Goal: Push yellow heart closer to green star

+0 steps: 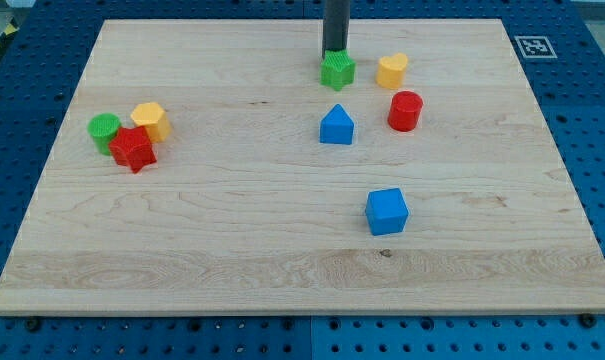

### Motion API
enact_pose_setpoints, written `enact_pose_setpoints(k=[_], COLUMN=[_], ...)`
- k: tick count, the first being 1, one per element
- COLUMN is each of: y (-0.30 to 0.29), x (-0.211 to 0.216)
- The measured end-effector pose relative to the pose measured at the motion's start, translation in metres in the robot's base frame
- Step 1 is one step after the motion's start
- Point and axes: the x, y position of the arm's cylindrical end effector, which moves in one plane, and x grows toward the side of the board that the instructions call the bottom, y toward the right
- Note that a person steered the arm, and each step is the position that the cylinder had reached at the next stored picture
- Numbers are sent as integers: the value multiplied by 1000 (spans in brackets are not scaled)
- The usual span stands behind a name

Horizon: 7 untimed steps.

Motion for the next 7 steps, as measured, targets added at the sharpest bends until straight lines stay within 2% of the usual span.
enact_pose_setpoints(k=[2,3,4,5,7], y=[0,-6,32,124,112], x=[55,-15,-57,-25,23])
